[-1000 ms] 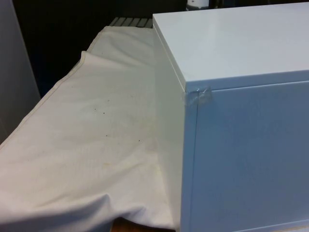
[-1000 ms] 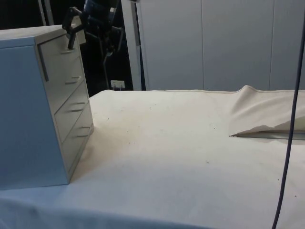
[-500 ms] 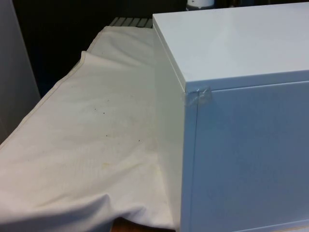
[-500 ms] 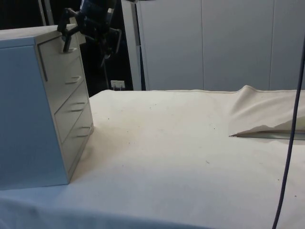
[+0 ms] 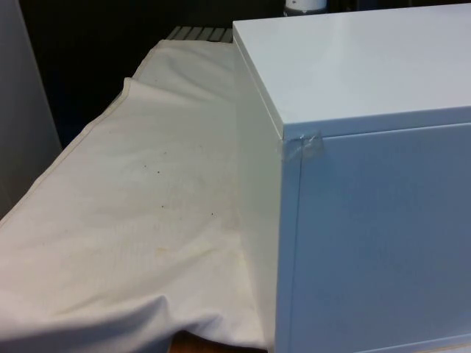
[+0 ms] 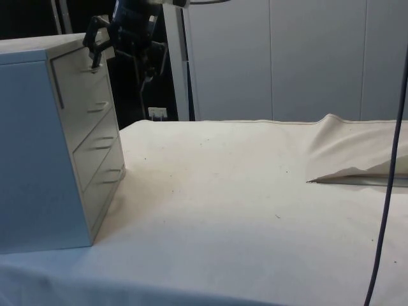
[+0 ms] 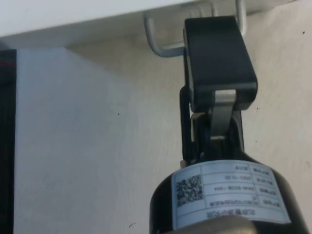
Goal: Open the drawer, then close it.
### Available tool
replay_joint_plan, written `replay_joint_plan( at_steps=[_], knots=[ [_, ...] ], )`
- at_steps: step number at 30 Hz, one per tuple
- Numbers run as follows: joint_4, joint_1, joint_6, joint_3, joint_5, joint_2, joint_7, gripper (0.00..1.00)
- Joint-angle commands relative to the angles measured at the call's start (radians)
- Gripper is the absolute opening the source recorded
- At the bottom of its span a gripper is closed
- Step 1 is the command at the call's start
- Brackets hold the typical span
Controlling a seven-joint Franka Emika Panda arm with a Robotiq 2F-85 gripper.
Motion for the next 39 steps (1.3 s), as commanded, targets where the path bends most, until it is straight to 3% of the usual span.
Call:
replay_joint_plan(
  at_steps=[1,12,13,14,20,22,24,25,30,33,34,35,39],
  knots=[
    [-0.002,0.002,0.009,-0.001,-0.006,0.0,0.01,1.0],
    [0.014,0.007,-0.005,0.013,-0.018,0.005,0.023,1.0],
    [0.009,0.005,-0.004,0.019,0.0,0.0,0.001,0.98],
    [0.015,0.007,-0.006,0.014,-0.019,0.005,0.024,0.98],
    [0.018,0.008,-0.006,0.016,-0.02,0.005,0.026,0.67],
    [0.02,0.008,-0.006,0.017,-0.02,0.006,0.026,0.5],
    [0.024,0.006,-0.003,0.023,0.0,0.001,0.001,0.4],
    [0.021,0.009,-0.004,0.017,-0.02,0.007,0.026,0.4],
    [0.024,0.009,-0.001,0.018,-0.019,0.009,0.026,0.19],
    [0.025,0.008,-0.015,0.016,-0.023,-0.009,0.031,0.0],
    [0.033,0.006,-0.008,0.023,0.0,0.001,0.002,0.0],
    [0.023,0.008,-0.019,0.016,-0.023,-0.015,0.032,0.0],
    [0.007,0.008,-0.023,0.018,-0.022,-0.038,0.034,0.0]
  ],
)
